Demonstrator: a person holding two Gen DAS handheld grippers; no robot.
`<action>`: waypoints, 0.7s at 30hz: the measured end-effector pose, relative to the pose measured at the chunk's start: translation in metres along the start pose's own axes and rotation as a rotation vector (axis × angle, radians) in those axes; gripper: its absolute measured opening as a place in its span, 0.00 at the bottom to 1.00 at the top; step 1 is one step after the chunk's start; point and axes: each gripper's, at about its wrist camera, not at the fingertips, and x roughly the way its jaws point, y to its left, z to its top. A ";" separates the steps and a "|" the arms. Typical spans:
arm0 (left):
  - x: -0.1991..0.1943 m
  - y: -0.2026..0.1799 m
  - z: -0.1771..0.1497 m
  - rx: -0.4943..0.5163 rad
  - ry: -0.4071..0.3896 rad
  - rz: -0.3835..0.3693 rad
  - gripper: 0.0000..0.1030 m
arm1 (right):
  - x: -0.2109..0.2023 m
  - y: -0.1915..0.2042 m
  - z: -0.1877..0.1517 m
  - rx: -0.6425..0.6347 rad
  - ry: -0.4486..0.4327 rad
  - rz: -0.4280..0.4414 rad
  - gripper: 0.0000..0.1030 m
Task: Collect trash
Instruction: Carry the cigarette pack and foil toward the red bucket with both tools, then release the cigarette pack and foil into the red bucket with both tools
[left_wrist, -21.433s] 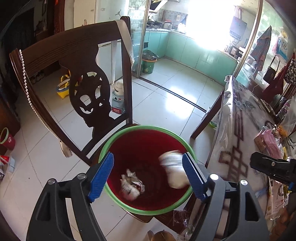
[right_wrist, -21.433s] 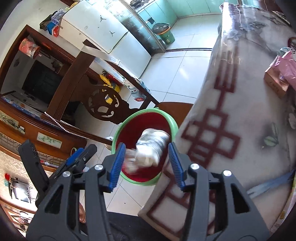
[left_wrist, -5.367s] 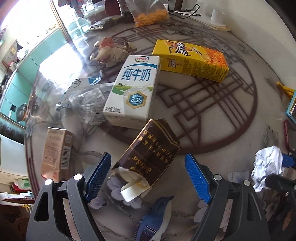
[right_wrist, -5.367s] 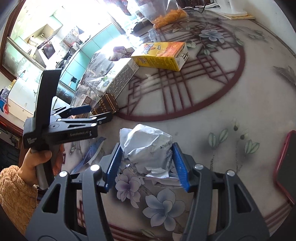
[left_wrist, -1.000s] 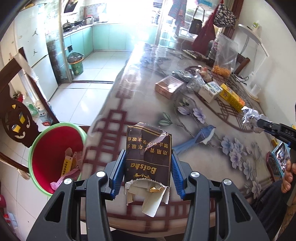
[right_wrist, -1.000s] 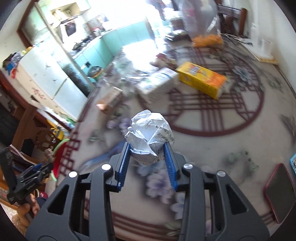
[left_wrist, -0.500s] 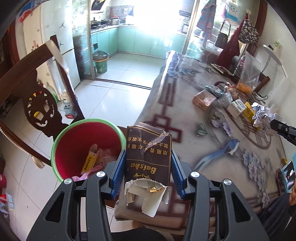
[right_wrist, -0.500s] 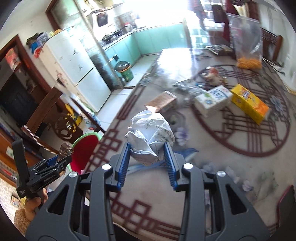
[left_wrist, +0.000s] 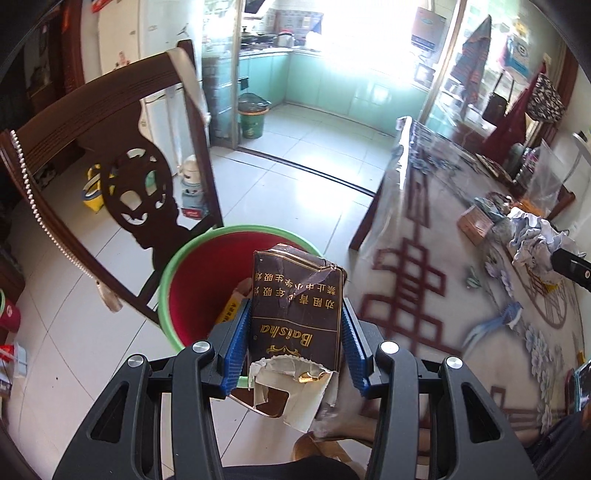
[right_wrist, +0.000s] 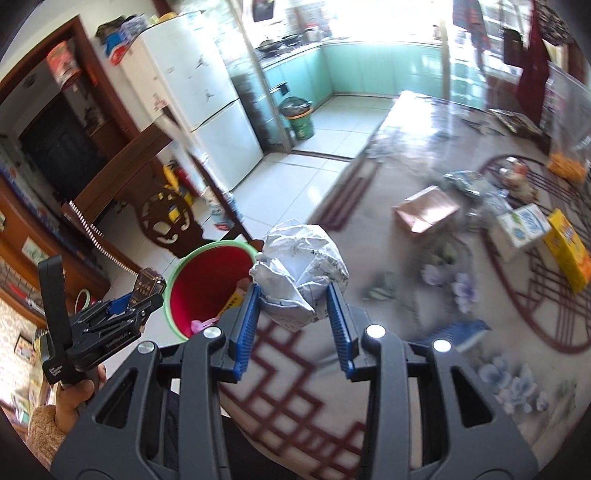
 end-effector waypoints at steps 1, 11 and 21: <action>0.000 0.006 0.001 -0.009 -0.004 0.008 0.42 | 0.006 0.008 0.002 -0.019 0.009 0.007 0.35; 0.019 0.040 -0.001 -0.095 0.018 0.028 0.42 | 0.043 0.076 0.009 -0.179 0.056 0.043 0.35; 0.052 0.059 0.006 -0.227 0.056 -0.005 0.42 | 0.081 0.095 -0.006 -0.218 0.139 0.056 0.35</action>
